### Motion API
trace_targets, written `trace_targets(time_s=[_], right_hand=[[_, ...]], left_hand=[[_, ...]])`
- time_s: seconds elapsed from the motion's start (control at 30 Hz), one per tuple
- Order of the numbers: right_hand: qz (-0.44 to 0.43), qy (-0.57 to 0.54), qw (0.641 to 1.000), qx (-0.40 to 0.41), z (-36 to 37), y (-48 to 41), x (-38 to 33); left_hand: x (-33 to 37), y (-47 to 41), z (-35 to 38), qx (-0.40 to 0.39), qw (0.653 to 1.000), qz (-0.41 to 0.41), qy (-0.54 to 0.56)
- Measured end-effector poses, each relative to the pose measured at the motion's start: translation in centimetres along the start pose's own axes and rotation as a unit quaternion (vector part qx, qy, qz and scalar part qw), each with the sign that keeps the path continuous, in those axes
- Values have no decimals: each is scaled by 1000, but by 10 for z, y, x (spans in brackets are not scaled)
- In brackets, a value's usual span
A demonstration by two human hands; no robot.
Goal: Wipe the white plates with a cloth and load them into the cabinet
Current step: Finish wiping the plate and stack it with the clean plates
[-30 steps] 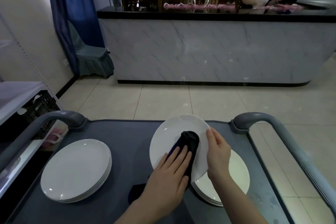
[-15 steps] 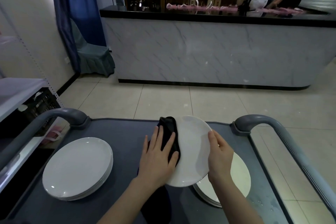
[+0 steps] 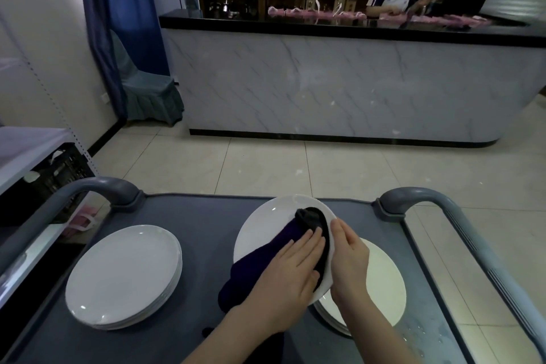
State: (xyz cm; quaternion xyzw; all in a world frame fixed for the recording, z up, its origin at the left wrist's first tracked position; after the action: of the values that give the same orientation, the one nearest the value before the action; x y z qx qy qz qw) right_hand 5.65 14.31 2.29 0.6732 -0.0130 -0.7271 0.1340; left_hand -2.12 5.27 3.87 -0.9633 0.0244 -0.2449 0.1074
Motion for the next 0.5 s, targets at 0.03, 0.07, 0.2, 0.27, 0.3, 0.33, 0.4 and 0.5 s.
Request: trace_targets(time_s=[0.03, 0.07, 0.2, 0.27, 0.3, 0.33, 0.4, 0.5], right_hand=[[-6, 7, 1000, -9, 3, 3, 1], [-9, 16, 1000, -16, 4, 5, 1], [-13, 13, 999, -28, 2, 9, 1], [-29, 4, 999, -22, -2, 8, -10], [-41, -1, 999, -17, -4, 6, -17], [-54, -6, 998, -11, -6, 5, -25], [-70, -21, 997, 9, -12, 0, -37], [-77, -39, 995, 39, -16, -6, -44]], left_hand=[[-3, -6, 3, -17, 1000, -2, 9], [-9, -11, 2, -24, 1000, -4, 7], [-45, -21, -10, -25, 998, -43, -25], [-64, -17, -17, -15, 995, -78, -54], [-71, -13, -21, -9, 993, -94, -72], [-75, -7, -23, -5, 990, -106, -89], [-73, 6, -23, -3, 987, -114, -115], [-45, 24, -11, -2, 991, -80, -110]])
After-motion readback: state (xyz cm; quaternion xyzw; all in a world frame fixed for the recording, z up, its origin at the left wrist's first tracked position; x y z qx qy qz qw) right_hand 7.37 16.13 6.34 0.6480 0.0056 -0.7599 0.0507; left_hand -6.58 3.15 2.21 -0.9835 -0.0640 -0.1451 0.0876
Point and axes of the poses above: each hand's wrist, its own y-axis away from the middle knuckle, its own z-axis out of the palm, x = y × z, the point moved 10 cm from there along -y, towards the middle knuckle, and after that the axes turned 3 degrees about z, right-handed, at the moved point
